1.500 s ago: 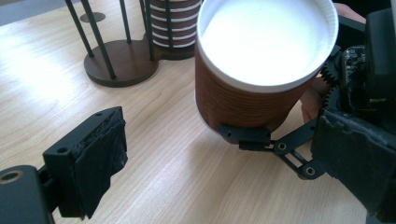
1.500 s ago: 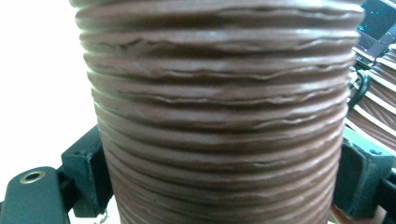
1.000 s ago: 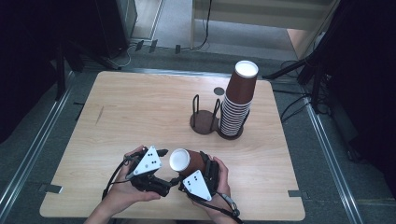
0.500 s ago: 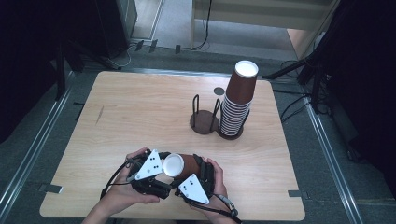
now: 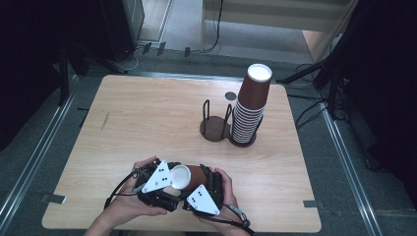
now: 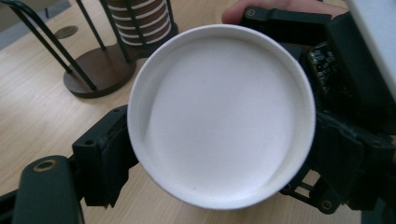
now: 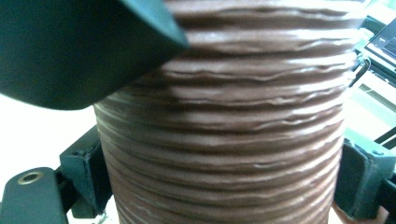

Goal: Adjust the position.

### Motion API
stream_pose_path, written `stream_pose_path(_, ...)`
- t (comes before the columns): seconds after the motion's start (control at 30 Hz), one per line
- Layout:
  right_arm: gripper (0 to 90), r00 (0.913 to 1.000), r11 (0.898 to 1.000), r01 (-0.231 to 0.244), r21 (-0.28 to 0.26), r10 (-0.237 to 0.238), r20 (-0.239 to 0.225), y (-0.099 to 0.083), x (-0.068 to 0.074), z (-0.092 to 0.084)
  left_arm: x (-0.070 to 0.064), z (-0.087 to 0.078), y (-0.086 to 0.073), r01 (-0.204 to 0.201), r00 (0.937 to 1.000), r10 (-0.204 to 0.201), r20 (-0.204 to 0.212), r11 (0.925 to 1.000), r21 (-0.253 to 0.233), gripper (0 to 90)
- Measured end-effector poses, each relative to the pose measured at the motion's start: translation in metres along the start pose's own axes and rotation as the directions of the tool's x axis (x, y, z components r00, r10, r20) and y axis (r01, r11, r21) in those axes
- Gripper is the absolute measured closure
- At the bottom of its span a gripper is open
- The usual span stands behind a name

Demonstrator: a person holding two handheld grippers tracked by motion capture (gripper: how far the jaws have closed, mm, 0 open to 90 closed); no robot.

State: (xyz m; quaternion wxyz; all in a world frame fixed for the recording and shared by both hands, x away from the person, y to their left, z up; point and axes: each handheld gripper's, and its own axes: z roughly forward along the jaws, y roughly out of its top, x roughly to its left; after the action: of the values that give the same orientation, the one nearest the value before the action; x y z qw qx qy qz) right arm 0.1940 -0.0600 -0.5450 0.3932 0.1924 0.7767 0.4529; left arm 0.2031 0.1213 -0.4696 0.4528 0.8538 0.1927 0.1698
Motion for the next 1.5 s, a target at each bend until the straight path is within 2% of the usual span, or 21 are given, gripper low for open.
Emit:
stream_pose_path(0.07, 11.1, 0.9999, 1.0, -0.004, 0.0, 0.004, -0.015, 0.0, 0.0, -0.001, 0.0, -0.001, 0.0, -0.003, 1.0, 0.003, -0.005, 1.0, -0.006, 20.8)
stream_pose_path(0.37, 8.6, 0.9997, 1.0, 0.0, 0.024, 0.001, -0.023, 0.0, -0.001, 0.0, -0.001, -0.001, 0.0, -0.003, 0.9997, 0.003, 0.024, 0.9999, -0.01, 23.5)
stream_pose_path(0.43, 3.4, 0.9997, 0.998, -0.016, 0.059, 0.017, -0.015, 0.001, 0.0, -0.002, -0.002, -0.001, 0.0, -0.002, 0.9997, 0.003, 0.025, 0.9999, -0.011, 23.7)
stream_pose_path(0.47, 0.0, 0.9998, 0.998, -0.016, 0.056, 0.017, -0.005, 0.002, 0.0, -0.002, -0.002, -0.001, 0.0, 0.0, 0.9997, 0.0, 0.023, 0.9999, -0.012, 23.8)
stream_pose_path(0.53, 0.0, 0.999, 0.998, -0.044, 0.043, 0.044, -0.009, 0.003, -0.002, -0.004, -0.001, -0.002, 0.0, 0.01, 0.9996, -0.009, 0.025, 0.9997, -0.024, 23.8)
stream_pose_path(0.6, 0.0, 0.9987, 0.998, -0.049, 0.038, 0.05, -0.01, 0.004, -0.003, -0.005, 0.002, -0.004, 0.0, 0.016, 0.9997, -0.015, 0.02, 0.9993, -0.034, 23.9)
stream_pose_path(0.77, 0.0, 0.9962, 0.996, -0.086, 0.014, 0.086, -0.01, 0.006, -0.009, -0.009, 0.006, -0.009, -0.003, 0.039, 0.9988, -0.041, -0.025, 0.9962, -0.078, 24.1)
stream_pose_path(1.03, 0.0, 0.9959, 0.996, -0.09, -0.014, 0.09, 0.01, 0.012, -0.014, -0.014, 0.014, -0.013, -0.007, 0.065, 0.9939, -0.077, -0.079, 0.9873, -0.145, 24.1)
stream_pose_path(1.27, 0.0, 0.9934, 0.993, -0.11, -0.038, 0.111, 0.027, 0.017, -0.017, -0.018, 0.021, -0.015, -0.01, 0.092, 0.9836, -0.121, -0.134, 0.9744, -0.205, 24.1)
stream_pose_path(1.37, 0.0, 0.9917, 0.992, -0.12, -0.046, 0.122, 0.041, 0.019, -0.019, -0.019, 0.026, -0.018, -0.012, 0.132, 0.974, -0.174, -0.145, 0.9559, -0.262, 24.1)
stream_pose_path(1.5, 0.0, 0.987, 0.987, -0.148, -0.059, 0.151, 0.053, 0.02, -0.021, -0.019, 0.031, -0.022, -0.014, 0.158, 0.96, -0.219, -0.175, 0.9392, -0.305, 24.1)
